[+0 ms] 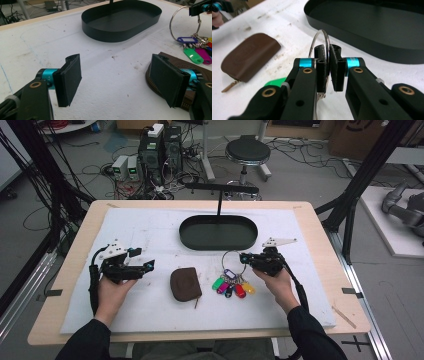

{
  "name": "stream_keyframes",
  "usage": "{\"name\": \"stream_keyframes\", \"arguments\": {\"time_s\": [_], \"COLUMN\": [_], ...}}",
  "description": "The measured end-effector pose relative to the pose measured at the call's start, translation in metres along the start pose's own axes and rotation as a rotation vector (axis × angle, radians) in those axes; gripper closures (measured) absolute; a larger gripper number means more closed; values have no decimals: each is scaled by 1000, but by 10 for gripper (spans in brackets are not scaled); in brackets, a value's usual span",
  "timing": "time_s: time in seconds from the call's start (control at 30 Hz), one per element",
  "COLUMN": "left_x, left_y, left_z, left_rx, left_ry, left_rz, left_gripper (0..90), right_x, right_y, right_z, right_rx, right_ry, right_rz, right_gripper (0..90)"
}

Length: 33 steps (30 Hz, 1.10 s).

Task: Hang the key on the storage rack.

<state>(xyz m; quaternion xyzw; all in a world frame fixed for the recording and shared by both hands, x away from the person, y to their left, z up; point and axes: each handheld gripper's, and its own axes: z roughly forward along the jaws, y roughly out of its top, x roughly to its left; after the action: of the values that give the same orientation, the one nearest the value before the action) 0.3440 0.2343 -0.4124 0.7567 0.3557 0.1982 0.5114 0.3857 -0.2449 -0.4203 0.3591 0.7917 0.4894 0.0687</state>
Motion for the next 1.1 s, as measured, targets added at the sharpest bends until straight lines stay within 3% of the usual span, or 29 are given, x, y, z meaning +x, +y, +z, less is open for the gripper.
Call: {"name": "stream_keyframes", "arguments": {"time_s": [0.37,0.67,1.1], "left_x": [0,0,0], "left_y": [0,0,0], "left_z": [0,0,0], "left_rx": [-2,-4,-7], "left_ry": [-6,-10,-12], "left_rz": [0,-2,-2], "left_gripper": [258,258,258], "right_x": [8,16,15], "right_y": [5,20,35], "right_z": [-4,-25,-46], "right_rx": [0,-73,-135], "right_ry": [-13,-19,-9], "right_rz": [-60,-107,-122], "right_gripper": [884,886,886]}}
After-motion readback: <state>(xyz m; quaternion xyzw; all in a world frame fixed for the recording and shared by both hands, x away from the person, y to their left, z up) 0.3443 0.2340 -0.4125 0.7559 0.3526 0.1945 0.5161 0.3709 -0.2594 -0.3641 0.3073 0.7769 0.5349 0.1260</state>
